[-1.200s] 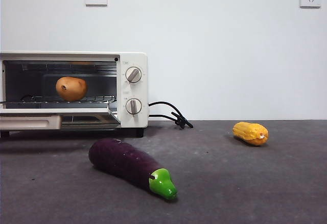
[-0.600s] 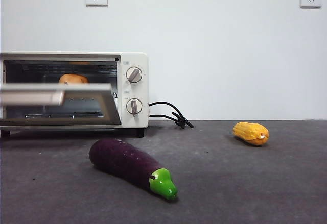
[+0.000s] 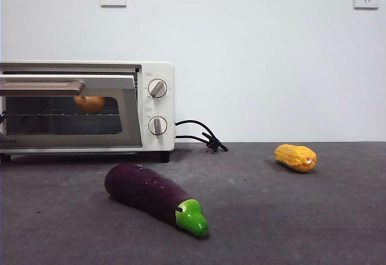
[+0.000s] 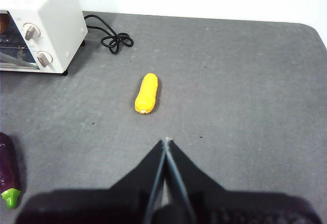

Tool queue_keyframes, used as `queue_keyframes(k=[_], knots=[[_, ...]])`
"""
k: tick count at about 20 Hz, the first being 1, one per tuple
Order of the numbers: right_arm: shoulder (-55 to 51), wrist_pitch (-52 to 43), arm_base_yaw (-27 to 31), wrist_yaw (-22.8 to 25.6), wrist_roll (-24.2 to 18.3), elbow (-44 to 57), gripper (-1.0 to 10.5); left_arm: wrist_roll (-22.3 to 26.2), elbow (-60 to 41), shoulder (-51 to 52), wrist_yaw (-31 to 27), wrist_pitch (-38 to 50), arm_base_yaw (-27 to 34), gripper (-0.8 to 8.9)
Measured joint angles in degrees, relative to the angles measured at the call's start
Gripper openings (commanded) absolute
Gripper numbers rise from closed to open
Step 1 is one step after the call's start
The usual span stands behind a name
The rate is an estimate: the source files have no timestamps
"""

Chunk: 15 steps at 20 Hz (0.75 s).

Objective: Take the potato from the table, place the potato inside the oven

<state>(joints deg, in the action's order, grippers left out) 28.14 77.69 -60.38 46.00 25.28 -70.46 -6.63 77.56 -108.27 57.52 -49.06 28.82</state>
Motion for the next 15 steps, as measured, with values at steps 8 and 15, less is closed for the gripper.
queue_keyframes(k=[8, 15], knots=[[0.0, 0.0, 0.0, 0.0, 0.0, 0.0, 0.0, -6.7, 0.1, 2.8, 0.7, 8.0, 0.0, -0.08], [0.0, 0.0, 0.0, 0.0, 0.0, 0.0, 0.0, -14.3, 0.4, 6.2, 0.9, 17.2, 0.0, -0.08]])
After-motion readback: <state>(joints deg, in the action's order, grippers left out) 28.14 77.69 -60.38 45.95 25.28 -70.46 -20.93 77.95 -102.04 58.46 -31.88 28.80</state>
